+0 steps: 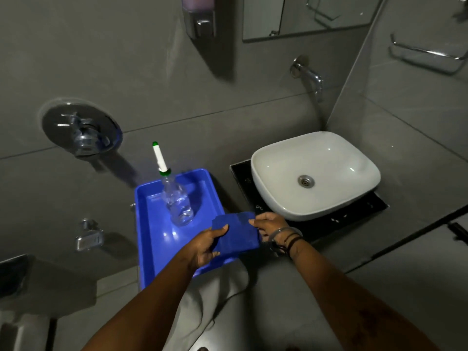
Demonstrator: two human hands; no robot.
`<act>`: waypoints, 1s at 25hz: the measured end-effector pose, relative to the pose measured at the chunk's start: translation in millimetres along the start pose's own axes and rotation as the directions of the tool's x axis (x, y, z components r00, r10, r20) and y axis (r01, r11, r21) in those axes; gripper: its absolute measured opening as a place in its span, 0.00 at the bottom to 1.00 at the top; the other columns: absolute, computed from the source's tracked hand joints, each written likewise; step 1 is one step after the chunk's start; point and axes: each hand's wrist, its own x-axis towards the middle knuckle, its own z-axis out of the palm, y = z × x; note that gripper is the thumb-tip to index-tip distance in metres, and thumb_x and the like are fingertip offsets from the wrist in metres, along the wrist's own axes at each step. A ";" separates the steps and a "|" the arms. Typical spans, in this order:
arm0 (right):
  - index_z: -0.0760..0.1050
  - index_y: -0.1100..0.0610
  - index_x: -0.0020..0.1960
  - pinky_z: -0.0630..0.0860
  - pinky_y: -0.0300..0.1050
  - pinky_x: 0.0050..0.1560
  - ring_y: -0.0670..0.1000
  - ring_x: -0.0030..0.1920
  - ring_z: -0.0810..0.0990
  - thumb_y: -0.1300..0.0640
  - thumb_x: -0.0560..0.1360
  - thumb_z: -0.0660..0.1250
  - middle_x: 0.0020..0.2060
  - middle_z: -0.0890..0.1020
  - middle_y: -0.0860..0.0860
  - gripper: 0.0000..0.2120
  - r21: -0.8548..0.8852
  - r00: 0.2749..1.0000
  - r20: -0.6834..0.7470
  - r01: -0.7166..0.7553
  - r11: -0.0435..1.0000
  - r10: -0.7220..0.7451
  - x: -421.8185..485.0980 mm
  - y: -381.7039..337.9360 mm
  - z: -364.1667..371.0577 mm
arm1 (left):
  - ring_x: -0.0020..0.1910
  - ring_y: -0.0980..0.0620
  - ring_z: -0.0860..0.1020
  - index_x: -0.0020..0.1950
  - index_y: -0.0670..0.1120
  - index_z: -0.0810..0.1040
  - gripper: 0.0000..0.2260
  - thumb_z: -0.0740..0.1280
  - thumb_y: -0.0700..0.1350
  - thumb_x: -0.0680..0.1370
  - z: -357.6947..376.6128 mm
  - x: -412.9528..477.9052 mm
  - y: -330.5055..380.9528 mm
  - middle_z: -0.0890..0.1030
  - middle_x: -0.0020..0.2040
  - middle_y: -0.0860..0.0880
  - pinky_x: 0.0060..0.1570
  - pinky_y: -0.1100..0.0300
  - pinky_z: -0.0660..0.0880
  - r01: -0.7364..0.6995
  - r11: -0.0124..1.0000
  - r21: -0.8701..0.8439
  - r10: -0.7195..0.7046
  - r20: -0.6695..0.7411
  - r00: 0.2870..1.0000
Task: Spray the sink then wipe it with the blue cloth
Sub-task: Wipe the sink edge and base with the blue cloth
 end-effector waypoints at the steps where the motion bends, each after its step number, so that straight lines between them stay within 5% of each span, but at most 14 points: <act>1: 0.75 0.55 0.36 0.75 0.38 0.29 0.52 0.32 0.75 0.62 0.73 0.70 0.33 0.78 0.56 0.08 -0.058 1.000 -0.016 0.018 0.998 -0.019 1.4 -1.2 -22.0 | 0.51 0.43 0.82 0.64 0.41 0.77 0.14 0.68 0.43 0.79 16.5 3.3 -2.9 0.83 0.56 0.40 0.41 0.53 0.82 -0.019 0.999 0.027 0.020 -0.045 0.999; 3: 0.78 0.58 0.38 0.72 0.32 0.26 0.53 0.33 0.78 0.63 0.72 0.70 0.33 0.81 0.57 0.05 -0.158 0.985 -0.106 0.119 0.980 -0.137 8.4 -6.3 -69.0 | 0.45 0.46 0.83 0.61 0.41 0.78 0.11 0.68 0.41 0.79 46.1 13.1 -9.1 0.84 0.50 0.41 0.38 0.55 0.82 -0.077 0.993 0.091 0.087 -0.115 0.990; 6: 0.81 0.66 0.40 0.77 0.44 0.46 0.56 0.43 0.81 0.63 0.72 0.70 0.41 0.85 0.64 0.05 -0.323 0.895 -0.279 0.253 0.912 -0.347 28.8 -20.5 -139.7 | 0.46 0.43 0.83 0.55 0.38 0.80 0.06 0.69 0.37 0.79 86.5 34.4 -23.7 0.85 0.45 0.39 0.47 0.51 0.80 -0.250 0.899 0.359 0.362 -0.288 0.887; 9: 0.80 0.63 0.42 0.70 0.42 0.42 0.60 0.46 0.81 0.58 0.74 0.67 0.44 0.85 0.63 0.08 -0.493 0.835 -0.340 0.234 0.838 -0.433 59.9 -25.9 -192.8 | 0.54 0.39 0.81 0.63 0.37 0.78 0.13 0.68 0.39 0.79 122.9 61.0 -63.7 0.83 0.56 0.34 0.53 0.52 0.75 -0.219 0.548 0.807 0.656 -0.253 0.711; 12: 0.78 0.63 0.42 0.67 0.42 0.40 0.62 0.46 0.80 0.56 0.75 0.65 0.43 0.83 0.62 0.10 -0.575 0.817 -0.311 0.245 0.781 -0.485 89.6 -19.2 -216.0 | 0.75 0.34 0.65 0.75 0.37 0.64 0.28 0.68 0.44 0.79 142.2 95.6 -126.9 0.65 0.76 0.35 0.74 0.43 0.61 -0.292 0.156 0.944 0.565 0.157 0.810; 14: 0.80 0.61 0.45 0.72 0.44 0.45 0.61 0.49 0.80 0.54 0.75 0.67 0.46 0.82 0.61 0.10 -0.582 0.830 -0.256 0.278 0.765 -0.496 101.9 -12.0 -215.6 | 0.80 0.39 0.44 0.80 0.40 0.50 0.43 0.63 0.63 0.76 144.7 114.4 -163.9 0.46 0.80 0.41 0.78 0.45 0.44 -0.247 -0.184 0.951 0.384 0.301 0.873; 15: 0.80 0.61 0.48 0.73 0.45 0.50 0.60 0.51 0.79 0.52 0.75 0.67 0.49 0.82 0.61 0.11 -0.581 0.835 -0.237 0.288 0.761 -0.497 106.5 -8.0 -213.5 | 0.80 0.40 0.40 0.80 0.41 0.47 0.48 0.59 0.70 0.73 143.7 119.0 -174.7 0.42 0.80 0.42 0.78 0.45 0.41 -0.224 -0.248 0.942 0.366 0.306 0.879; 17: 0.79 0.61 0.54 0.74 0.50 0.60 0.60 0.57 0.77 0.48 0.76 0.65 0.55 0.80 0.61 0.17 -0.611 0.841 -0.194 0.299 0.733 -0.505 112.0 -1.4 -206.4 | 0.80 0.41 0.40 0.81 0.42 0.47 0.51 0.53 0.76 0.71 135.8 122.6 -180.6 0.43 0.81 0.42 0.78 0.45 0.42 -0.231 -0.301 0.925 0.398 0.342 0.851; 21: 0.70 0.60 0.66 0.59 0.58 0.74 0.62 0.73 0.62 0.42 0.78 0.55 0.71 0.69 0.61 0.26 -0.771 0.882 -0.096 0.228 0.595 -0.462 124.2 3.5 -199.8 | 0.79 0.46 0.35 0.81 0.43 0.43 0.53 0.53 0.79 0.70 130.3 124.5 -169.0 0.41 0.81 0.44 0.79 0.46 0.41 -0.313 -0.335 0.889 0.335 0.422 0.842; 25: 0.68 0.59 0.68 0.59 0.59 0.75 0.60 0.76 0.59 0.36 0.77 0.50 0.74 0.66 0.59 0.32 -0.864 0.878 -0.063 0.189 0.466 -0.474 130.4 9.6 -195.5 | 0.78 0.50 0.31 0.80 0.44 0.38 0.54 0.54 0.78 0.70 134.5 123.1 -168.0 0.36 0.81 0.45 0.76 0.49 0.33 -0.339 -0.297 0.893 0.296 0.424 0.856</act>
